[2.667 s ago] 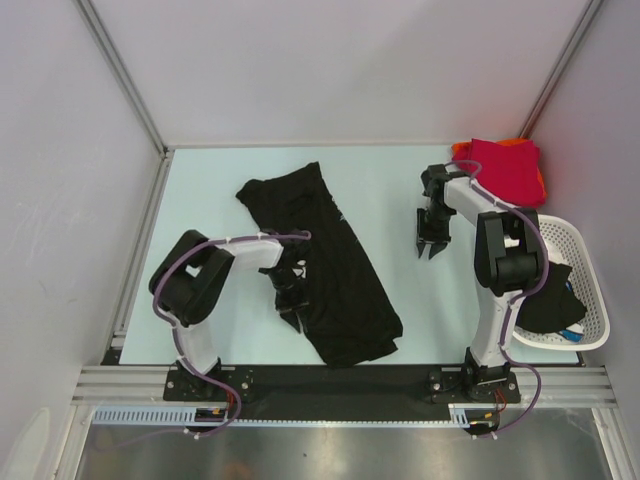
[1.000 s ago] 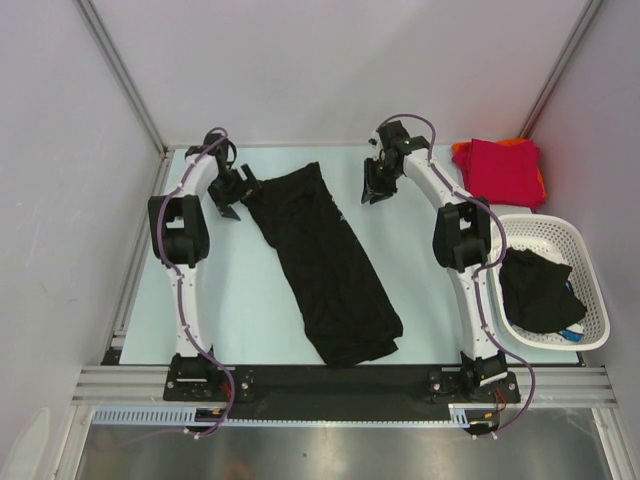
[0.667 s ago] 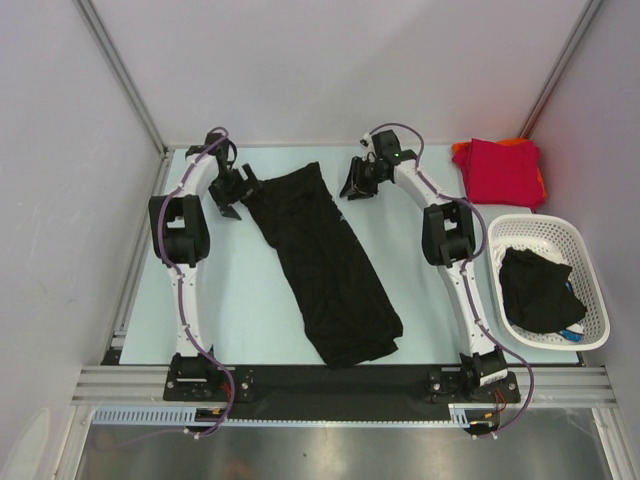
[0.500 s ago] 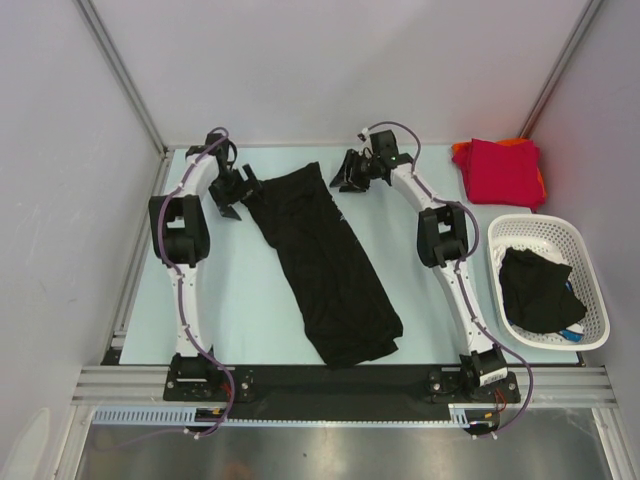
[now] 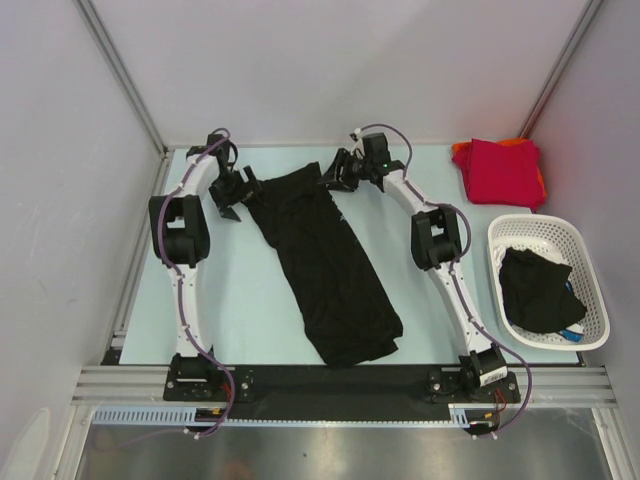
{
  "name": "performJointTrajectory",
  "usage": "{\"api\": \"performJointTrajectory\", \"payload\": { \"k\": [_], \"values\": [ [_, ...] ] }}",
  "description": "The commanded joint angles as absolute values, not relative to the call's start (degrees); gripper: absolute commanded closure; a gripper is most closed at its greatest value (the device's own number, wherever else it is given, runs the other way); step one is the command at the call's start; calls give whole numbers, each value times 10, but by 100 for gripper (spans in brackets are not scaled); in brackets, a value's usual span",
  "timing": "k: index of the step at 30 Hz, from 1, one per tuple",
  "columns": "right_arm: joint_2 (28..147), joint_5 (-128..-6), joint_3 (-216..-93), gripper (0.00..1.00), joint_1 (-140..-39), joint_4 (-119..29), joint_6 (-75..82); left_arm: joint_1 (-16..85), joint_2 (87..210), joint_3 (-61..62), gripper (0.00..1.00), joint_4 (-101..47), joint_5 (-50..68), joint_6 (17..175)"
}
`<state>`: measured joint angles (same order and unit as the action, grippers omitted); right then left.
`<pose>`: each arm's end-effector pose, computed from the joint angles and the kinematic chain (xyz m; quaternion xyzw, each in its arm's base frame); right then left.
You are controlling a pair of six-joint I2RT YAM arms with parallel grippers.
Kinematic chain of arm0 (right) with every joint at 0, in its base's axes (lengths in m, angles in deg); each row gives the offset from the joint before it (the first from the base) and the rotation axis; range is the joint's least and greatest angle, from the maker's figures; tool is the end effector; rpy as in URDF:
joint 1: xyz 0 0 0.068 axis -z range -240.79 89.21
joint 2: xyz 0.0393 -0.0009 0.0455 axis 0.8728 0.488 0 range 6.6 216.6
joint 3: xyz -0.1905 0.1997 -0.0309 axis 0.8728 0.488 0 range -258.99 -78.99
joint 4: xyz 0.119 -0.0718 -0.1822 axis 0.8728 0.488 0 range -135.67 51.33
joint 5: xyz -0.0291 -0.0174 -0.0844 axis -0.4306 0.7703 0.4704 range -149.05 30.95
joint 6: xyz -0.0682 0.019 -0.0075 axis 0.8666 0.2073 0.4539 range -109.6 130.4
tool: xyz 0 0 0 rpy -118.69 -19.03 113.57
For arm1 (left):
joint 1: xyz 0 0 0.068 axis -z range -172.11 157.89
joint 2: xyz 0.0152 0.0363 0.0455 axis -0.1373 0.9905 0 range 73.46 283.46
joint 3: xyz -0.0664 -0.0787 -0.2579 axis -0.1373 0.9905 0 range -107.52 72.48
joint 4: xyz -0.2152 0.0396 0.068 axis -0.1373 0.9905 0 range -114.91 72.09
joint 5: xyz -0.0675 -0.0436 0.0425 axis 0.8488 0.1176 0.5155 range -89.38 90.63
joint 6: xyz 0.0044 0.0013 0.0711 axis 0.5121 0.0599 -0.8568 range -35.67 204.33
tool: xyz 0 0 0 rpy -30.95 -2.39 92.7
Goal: Fold and stack the t-shirts
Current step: Rotate the tshirt 90 degrees
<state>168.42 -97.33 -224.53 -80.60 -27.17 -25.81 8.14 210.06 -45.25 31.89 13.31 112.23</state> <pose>0.5454 0.2350 0.1277 -0.0310 0.8502 0.4622 0.2501 0.4662 -0.0150 0.1601 -0.2224 0.9608 -0.1365 0.0936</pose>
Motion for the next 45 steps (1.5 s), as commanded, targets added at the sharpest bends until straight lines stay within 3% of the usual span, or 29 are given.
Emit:
{"api": "performJointTrajectory", "payload": {
  "k": [1,3,5,6,7,20,31,42,45],
  "values": [
    [1714,-977,-2264,46,-835,-262,-258,85,2086,-436,6,340,113,1104],
    [1714,-974,-2264,46,-838,-256,-256,85,2083,-438,6,340,113,1104],
    [1714,-965,-2266,53,-842,-251,-248,85,2079,-439,6,341,113,1104],
    [1714,-966,-2266,67,-842,-254,-248,85,2078,-441,6,341,114,1104],
    [1714,-965,-2266,100,-842,-254,-249,85,2078,-441,6,341,113,1104],
    [1660,-843,-2274,100,-821,-174,-160,86,2070,-433,6,342,118,1097],
    [1589,-718,-2186,100,-763,-207,-103,86,2018,-408,0,316,165,1097],
    [1558,-640,-2139,100,-714,-206,-87,88,1996,-364,0,301,185,1087],
    [1545,-675,-2124,98,-705,-204,-74,92,1995,-370,1,297,195,1089]
  ]
}}
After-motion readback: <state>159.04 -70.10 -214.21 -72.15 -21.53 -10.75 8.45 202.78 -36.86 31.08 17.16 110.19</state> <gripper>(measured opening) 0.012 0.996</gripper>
